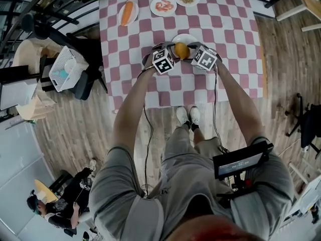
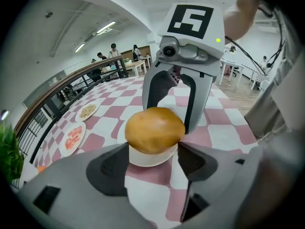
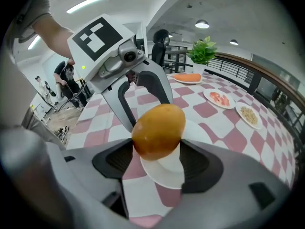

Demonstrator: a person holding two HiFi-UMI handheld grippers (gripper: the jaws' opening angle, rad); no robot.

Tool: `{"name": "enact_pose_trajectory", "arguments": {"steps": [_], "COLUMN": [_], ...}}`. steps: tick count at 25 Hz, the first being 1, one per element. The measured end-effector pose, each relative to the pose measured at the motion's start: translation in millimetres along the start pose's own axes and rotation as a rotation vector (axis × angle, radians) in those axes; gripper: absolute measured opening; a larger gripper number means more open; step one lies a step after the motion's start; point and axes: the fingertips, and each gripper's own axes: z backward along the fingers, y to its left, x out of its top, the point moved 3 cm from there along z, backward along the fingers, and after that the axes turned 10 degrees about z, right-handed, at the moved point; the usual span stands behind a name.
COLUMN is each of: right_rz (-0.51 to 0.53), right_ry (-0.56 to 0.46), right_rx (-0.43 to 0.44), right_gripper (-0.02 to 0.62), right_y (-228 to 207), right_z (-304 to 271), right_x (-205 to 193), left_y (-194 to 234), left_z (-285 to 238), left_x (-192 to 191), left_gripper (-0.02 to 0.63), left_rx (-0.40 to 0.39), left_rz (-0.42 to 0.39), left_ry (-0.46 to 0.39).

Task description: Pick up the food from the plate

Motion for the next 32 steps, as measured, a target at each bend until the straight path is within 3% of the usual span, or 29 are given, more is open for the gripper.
{"name": "enact_pose_trajectory", "arguments": {"steps": [13,23,27,32], "right_rz": [0.028,0.211,0.334,0.459], "right_ry": [-0.153,-0.356,-0.422,-0.463], "right_rx": [-0.026,-0.213,-0.314,-0.393], "right_gripper": [0.301,0.301,0.301,0.301], "right_y": [30.4,84.1,127.9,197.9], "right_z": [106.5,268.3,340.0,401.1], "right_x": [75.9,177.4,214.7,238.9], "left_y": [-30.2,-86.9,-130.6,-197.9], "left_z": [117.4,280.3,351.6,416.7], "left_x": [54.7,144.5,178.5,192.7], "left_gripper": [0.328,0.330,0.330,0.330], "left_rx": [0.072,0.284,0.386,0.482], "left_rz": [0.038,-0.038,-0.113,-0.168], "left_ry": [-0.158,-0.353,-0.453,-0.540]}}
